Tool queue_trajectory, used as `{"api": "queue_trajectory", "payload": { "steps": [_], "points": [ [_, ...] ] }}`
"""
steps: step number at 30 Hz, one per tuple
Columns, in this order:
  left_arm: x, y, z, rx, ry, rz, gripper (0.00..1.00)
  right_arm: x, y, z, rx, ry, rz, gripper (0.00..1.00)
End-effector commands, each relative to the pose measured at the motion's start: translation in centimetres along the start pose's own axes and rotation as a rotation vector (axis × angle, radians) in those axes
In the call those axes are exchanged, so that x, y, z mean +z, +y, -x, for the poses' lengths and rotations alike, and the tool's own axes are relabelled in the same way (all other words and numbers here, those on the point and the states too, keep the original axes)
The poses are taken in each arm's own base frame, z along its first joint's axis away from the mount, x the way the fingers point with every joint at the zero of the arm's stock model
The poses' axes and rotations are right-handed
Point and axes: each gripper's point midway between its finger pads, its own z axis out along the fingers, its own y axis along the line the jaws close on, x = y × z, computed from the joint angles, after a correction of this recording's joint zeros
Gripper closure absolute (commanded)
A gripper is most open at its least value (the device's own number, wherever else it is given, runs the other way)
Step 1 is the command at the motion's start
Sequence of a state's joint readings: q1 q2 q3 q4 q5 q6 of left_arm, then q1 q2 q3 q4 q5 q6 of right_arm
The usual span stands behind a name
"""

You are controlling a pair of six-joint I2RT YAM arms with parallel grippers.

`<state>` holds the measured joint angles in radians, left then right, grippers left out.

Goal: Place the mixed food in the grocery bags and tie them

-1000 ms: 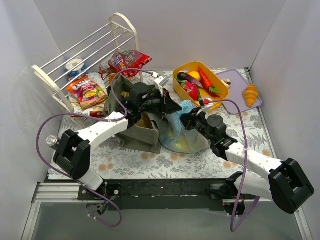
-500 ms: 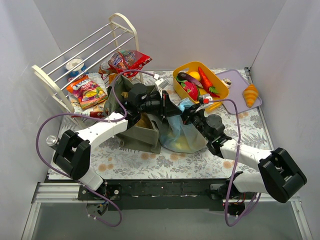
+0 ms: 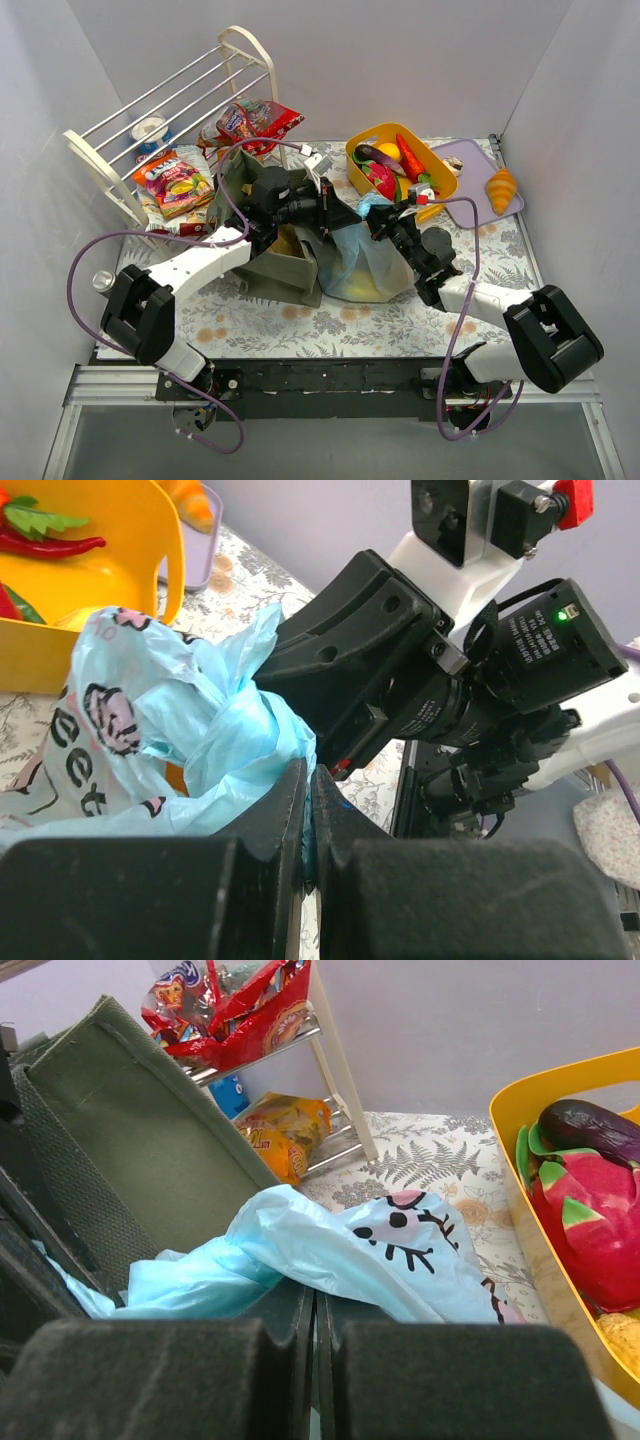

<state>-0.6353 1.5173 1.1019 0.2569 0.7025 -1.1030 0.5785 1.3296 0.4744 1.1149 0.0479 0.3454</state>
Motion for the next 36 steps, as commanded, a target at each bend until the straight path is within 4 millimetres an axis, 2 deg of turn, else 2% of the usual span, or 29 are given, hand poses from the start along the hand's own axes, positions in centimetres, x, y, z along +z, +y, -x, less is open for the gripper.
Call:
{"api": "queue_trajectory", "payload": {
  "steps": [1,2,3,4,6,12,16,17,19,20,23,24,25,30,34,36],
  "points": [
    [-1.1,-1.0,2.6,0.071,-0.067,0.063,1.0,-0.7,-0.8,0.0,-0.015,0.052,-0.046,0.96],
    [-1.2,-0.2,3.2,0.072,-0.089,0.117,1.0,-1.0,-0.5,0.7,-0.018,0.048,-0.044,0.9],
    [-1.4,0.1,3.6,0.084,-0.101,0.141,1.0,-1.3,-0.5,0.7,-0.021,0.066,-0.05,0.78],
    [-1.5,0.4,3.7,0.083,-0.103,0.164,1.0,-1.8,-0.8,0.0,-0.021,0.106,-0.069,0.71],
    [-1.6,0.9,4.0,0.091,-0.114,0.193,1.0,-2.6,-0.4,1.2,-0.021,0.097,-0.068,0.61],
    [-1.4,1.2,4.1,0.095,-0.115,0.199,1.0,-5.6,0.3,2.2,0.03,0.145,-0.086,0.54],
    [-1.2,1.1,4.0,0.11,-0.108,0.184,1.0,-7.1,0.6,4.4,0.133,0.124,-0.141,0.51],
    [-1.2,1.2,3.8,0.122,-0.102,0.18,1.0,-7.1,1.3,6.1,0.152,0.1,-0.135,0.51],
    [-1.1,0.8,3.4,0.138,-0.08,0.152,1.0,-7.1,1.9,6.4,0.23,0.128,-0.141,0.49],
    [-1.0,0.7,3.3,0.158,-0.072,0.14,1.0,-6.7,2.7,7.6,0.262,0.116,-0.126,0.46],
    [-0.9,0.4,2.9,0.189,-0.054,0.118,1.0,-6.0,3.9,7.5,0.415,0.175,-0.128,0.42],
    [-0.9,0.5,2.7,0.212,-0.047,0.121,1.0,-5.6,4.4,8.7,0.458,0.169,-0.133,0.4],
    [-1.0,0.5,2.6,0.223,-0.042,0.119,1.0,-5.4,4.3,7.7,0.539,0.212,-0.173,0.39],
    [-1.1,0.3,2.3,0.279,-0.04,0.125,1.0,-3.9,5.9,9.0,0.7,0.236,-0.164,0.35],
    [-1.1,0.3,2.4,0.308,-0.045,0.141,1.0,-3.3,5.6,7.5,0.769,0.312,-0.234,0.35],
    [-1.2,0.3,2.4,0.32,-0.048,0.15,1.0,-3.5,5.1,6.2,0.786,0.352,-0.282,0.35]
  ]
}}
